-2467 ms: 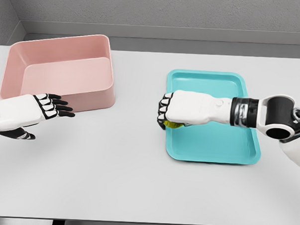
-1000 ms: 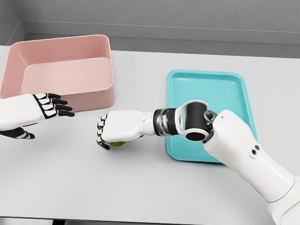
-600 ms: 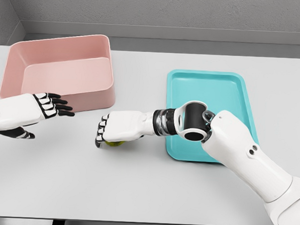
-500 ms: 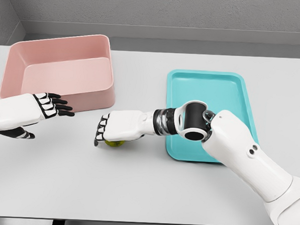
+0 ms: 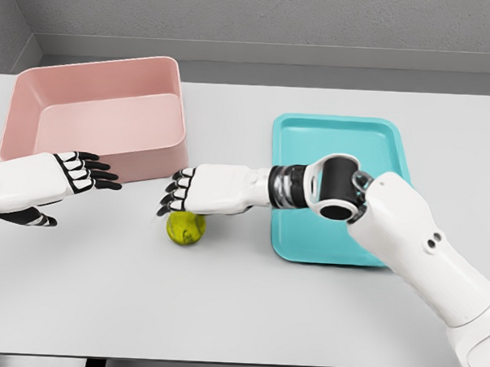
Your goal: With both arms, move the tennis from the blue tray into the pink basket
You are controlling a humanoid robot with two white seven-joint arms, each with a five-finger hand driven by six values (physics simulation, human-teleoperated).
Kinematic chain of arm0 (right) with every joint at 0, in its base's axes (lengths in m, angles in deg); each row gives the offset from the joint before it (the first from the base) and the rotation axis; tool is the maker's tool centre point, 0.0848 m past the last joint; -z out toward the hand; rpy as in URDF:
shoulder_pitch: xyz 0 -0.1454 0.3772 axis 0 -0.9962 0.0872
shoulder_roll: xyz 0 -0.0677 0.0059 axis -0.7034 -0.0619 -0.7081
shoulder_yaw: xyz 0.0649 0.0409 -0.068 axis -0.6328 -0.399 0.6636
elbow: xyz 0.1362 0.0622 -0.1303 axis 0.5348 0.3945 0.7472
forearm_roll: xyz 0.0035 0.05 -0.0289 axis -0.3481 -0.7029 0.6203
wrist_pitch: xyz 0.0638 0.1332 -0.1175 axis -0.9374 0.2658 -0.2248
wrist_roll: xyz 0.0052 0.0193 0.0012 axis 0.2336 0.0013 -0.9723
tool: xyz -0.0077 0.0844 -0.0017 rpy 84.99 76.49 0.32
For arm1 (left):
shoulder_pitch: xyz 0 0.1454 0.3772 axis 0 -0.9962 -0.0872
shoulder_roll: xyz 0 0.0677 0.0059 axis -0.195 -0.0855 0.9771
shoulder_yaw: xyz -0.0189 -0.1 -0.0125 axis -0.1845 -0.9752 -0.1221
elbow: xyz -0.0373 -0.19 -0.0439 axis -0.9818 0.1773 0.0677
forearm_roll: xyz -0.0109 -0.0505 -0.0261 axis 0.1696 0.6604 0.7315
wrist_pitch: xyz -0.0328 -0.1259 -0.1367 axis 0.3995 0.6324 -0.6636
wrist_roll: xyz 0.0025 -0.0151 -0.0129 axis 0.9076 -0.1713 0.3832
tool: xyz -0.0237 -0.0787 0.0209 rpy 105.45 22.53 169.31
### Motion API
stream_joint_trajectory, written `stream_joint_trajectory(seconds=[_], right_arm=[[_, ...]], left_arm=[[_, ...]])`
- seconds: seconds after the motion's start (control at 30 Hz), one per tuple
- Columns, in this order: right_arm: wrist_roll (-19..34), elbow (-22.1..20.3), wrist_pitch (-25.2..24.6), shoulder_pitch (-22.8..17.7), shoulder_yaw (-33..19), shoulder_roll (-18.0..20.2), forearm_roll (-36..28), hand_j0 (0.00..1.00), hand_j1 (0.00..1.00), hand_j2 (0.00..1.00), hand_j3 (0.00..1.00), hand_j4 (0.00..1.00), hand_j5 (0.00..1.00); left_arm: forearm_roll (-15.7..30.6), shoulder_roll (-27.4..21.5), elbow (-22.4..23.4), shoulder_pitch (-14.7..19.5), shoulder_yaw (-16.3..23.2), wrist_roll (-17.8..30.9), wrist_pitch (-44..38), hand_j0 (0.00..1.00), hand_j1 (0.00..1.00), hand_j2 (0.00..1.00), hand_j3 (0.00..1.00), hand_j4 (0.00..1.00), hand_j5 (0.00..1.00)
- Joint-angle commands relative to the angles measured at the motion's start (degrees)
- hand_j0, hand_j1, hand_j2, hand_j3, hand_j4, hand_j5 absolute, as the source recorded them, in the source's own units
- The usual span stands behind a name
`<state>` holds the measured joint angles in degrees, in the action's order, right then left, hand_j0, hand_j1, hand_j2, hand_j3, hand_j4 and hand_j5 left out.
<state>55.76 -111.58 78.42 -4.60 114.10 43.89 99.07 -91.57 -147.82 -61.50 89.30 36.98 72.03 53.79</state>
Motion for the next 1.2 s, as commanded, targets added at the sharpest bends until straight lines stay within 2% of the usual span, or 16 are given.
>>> stream_joint_trajectory(seconds=[0.0,0.07,0.13,0.2,0.27,0.37,0.43,0.47,0.57,0.7,0.73,0.8,0.9,1.17], right_arm=[[-0.03,-2.76,-0.16,0.0,-2.29,2.35,-0.28,0.99,0.99,0.99,0.99,0.99,0.99],[-0.03,-6.71,-0.16,-0.09,-5.37,4.9,-0.63,0.99,0.99,0.99,0.99,0.99,0.99],[-0.03,-12.51,-0.16,-0.97,-10.37,9.29,-1.33,0.99,0.99,0.99,0.99,0.99,0.99],[-0.03,-13.04,-0.16,-3.25,-17.75,12.46,-2.91,1.0,1.0,1.0,1.0,1.0,1.0],[-0.03,-13.04,-0.16,-10.1,-32.07,13.42,-5.99,1.0,1.0,1.0,1.0,1.0,1.0],[-0.03,-12.87,-0.16,-18.45,-48.78,16.41,-13.98,1.0,1.0,1.0,1.0,1.0,1.0],[-0.03,-12.78,-0.16,-22.49,-54.67,17.56,-18.38,1.0,1.0,1.0,1.0,1.0,1.0],[-0.03,-12.87,-0.16,-26.01,-57.84,17.56,-20.32,1.0,1.0,1.0,1.0,1.0,1.0],[-0.22,-12.87,-0.16,-30.67,-58.81,17.21,-21.72,1.0,1.0,1.0,1.0,1.0,1.0],[-0.05,-12.52,-0.16,-34.45,-58.81,15.89,-21.81,1.0,1.0,1.0,1.0,1.0,1.0],[-0.03,-12.52,-0.16,-34.54,-58.72,15.71,-21.9,1.0,1.0,1.0,1.0,1.0,1.0],[-0.03,-12.52,-0.16,-34.63,-58.63,12.73,-21.99,1.0,1.0,1.0,1.0,1.0,1.0],[-0.03,-12.25,-0.16,-34.72,-58.81,12.11,-22.69,1.0,1.0,1.0,1.0,1.0,1.0],[-0.03,-12.25,-0.16,-34.72,-58.63,11.93,-22.69,1.0,1.0,1.0,1.0,1.0,1.0]], left_arm=[[0.32,-0.07,0.02,0.0,-0.01,-0.03,-0.06,1.0,1.0,1.0,1.0,1.0,1.0],[0.24,0.02,0.11,0.0,-0.01,-0.03,-0.06,1.0,1.0,1.0,1.0,1.0,1.0],[-0.91,1.43,0.02,0.0,-0.01,0.59,-0.06,1.0,1.0,1.0,1.0,1.0,1.0],[-3.36,3.27,-0.07,0.0,-0.01,1.11,-0.06,1.0,1.0,1.0,1.0,1.0,1.0],[-6.26,6.35,-0.16,0.09,0.08,1.2,-0.06,1.0,1.0,1.0,1.0,1.0,1.0],[-8.73,9.51,-0.24,0.53,0.08,1.2,-0.06,1.0,1.0,1.0,1.0,1.0,1.0],[-10.13,11.71,-0.24,0.79,0.08,2.26,-0.06,1.0,1.0,1.0,1.0,1.0,1.0],[-11.28,12.59,-0.24,1.23,0.6,2.26,-0.06,1.0,1.0,1.0,1.0,1.0,1.0],[-13.3,14.61,-0.24,3.78,3.68,2.26,-0.06,1.0,1.0,1.0,1.0,1.0,1.0],[-14.26,16.54,0.11,8.7,9.3,2.34,-0.06,1.0,1.0,1.0,1.0,1.0,1.0],[-14.53,16.72,0.2,9.84,10.89,2.26,-0.06,1.0,1.0,1.0,1.0,1.0,1.0],[-14.7,18.3,0.46,12.39,13.87,2.26,-0.06,1.0,1.0,1.0,1.0,1.0,1.0],[-14.7,19.36,0.46,14.41,16.69,2.26,-0.06,1.0,1.0,1.0,1.0,1.0,1.0],[-14.44,20.41,0.64,15.64,18.01,2.26,-0.06,1.0,1.0,1.0,1.0,1.0,1.0]])
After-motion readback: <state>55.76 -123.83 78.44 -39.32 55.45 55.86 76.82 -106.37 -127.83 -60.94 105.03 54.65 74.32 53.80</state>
